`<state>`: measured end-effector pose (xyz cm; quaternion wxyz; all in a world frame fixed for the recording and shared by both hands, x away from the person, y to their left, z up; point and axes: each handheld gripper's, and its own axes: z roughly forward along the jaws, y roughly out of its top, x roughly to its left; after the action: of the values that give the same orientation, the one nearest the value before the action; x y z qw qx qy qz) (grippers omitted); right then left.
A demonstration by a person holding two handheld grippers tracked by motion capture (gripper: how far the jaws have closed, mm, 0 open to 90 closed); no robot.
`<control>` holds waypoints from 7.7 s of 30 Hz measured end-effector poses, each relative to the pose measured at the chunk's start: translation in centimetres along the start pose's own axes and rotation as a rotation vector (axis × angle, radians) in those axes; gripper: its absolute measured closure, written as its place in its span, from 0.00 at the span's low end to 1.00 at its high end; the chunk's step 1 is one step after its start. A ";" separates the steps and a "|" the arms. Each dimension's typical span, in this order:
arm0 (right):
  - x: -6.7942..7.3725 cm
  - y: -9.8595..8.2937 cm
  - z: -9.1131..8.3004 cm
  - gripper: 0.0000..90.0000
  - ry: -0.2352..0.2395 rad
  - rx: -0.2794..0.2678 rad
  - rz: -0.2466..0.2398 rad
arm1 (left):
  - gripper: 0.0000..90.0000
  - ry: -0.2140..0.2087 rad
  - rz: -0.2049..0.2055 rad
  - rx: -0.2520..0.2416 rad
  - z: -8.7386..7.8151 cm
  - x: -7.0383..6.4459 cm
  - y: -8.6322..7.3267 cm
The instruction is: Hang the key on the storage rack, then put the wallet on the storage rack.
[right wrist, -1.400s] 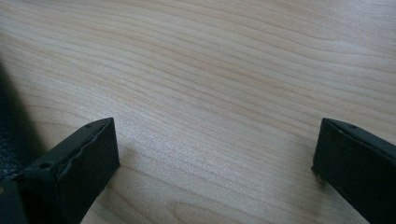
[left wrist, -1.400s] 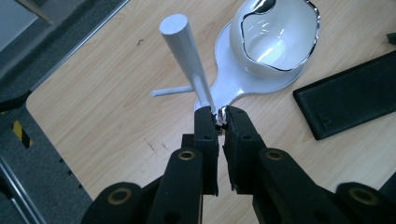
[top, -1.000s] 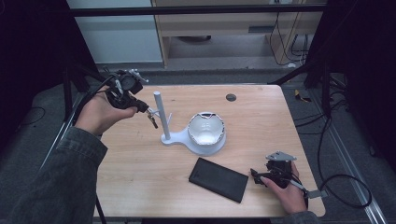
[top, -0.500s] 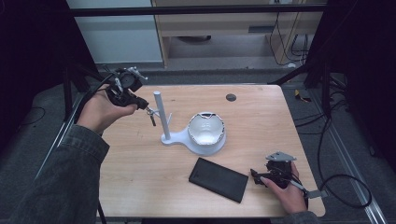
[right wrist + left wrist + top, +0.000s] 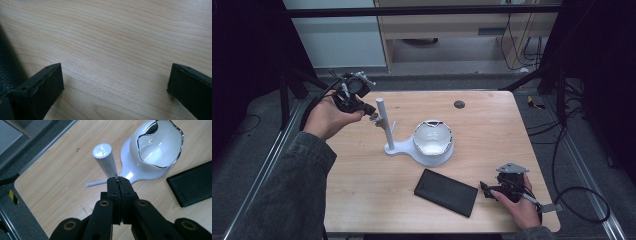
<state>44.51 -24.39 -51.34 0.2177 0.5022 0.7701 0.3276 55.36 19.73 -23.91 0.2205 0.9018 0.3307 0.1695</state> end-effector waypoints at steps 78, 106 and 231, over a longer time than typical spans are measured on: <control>0.0 0.0 0.0 0.00 0.001 0.001 0.001 | 0.11 0.040 -0.047 -0.241 1.1 -3.8 -12.1; 0.1 0.0 0.0 0.00 -0.003 0.000 0.007 | 0.15 -0.157 -0.058 -0.302 10.8 -10.6 -17.5; 12.5 7.1 -1.3 0.31 0.207 0.140 -0.471 | 0.96 -0.358 0.028 -0.256 16.6 -15.7 -9.9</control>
<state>43.09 -11.28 -45.44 0.1728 0.2870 0.9047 0.2633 46.32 11.19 -45.50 0.3860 0.8867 0.2495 0.0501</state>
